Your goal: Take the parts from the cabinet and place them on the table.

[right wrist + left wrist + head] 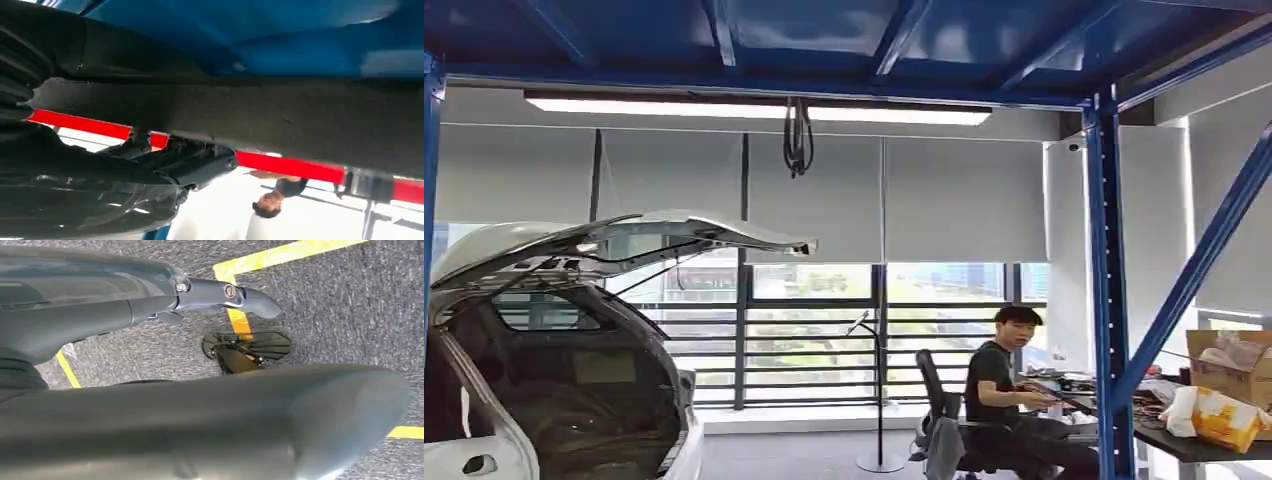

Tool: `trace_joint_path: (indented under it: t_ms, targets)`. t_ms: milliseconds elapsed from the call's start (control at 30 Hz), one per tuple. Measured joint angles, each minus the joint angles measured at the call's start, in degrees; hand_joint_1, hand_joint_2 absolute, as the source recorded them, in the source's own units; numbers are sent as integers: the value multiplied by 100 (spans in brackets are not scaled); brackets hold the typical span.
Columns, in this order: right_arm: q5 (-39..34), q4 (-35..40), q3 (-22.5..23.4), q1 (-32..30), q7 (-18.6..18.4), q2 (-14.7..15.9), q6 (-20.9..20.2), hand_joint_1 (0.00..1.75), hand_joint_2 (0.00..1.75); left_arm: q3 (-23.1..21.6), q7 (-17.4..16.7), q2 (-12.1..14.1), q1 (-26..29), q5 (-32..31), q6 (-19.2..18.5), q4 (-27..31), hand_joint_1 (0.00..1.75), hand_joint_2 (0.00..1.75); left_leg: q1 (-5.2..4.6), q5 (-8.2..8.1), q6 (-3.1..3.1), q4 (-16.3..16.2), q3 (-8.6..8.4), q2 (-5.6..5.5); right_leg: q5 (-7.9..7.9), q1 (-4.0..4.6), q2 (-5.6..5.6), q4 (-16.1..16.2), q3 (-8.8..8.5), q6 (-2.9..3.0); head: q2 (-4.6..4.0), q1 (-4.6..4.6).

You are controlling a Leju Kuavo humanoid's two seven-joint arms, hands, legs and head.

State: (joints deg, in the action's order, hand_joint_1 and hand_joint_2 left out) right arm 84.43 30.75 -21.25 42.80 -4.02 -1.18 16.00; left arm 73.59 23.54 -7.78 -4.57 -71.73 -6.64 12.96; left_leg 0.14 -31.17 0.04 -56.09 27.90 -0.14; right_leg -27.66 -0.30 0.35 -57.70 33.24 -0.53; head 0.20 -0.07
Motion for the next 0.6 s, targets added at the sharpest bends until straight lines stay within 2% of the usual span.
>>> trace_joint_path:
  t_ms: [300, 600]
  targets:
    - [125, 483, 426, -344, -2, 247, 61, 175, 175, -164, 475, 33, 15, -131, -7, 0, 0, 0, 0, 0, 0, -5, -1, 0, 0, 0, -1, 0, -5, 0, 0, 0]
    - [197, 1167, 665, -625, 194, 243, -48, 175, 175, -175, 350, 68, 8, -149, 74, 0, 0, 0, 1, 0, 0, -4, 7, 0, 0, 0, -1, -1, 1, 0, 0, 0]
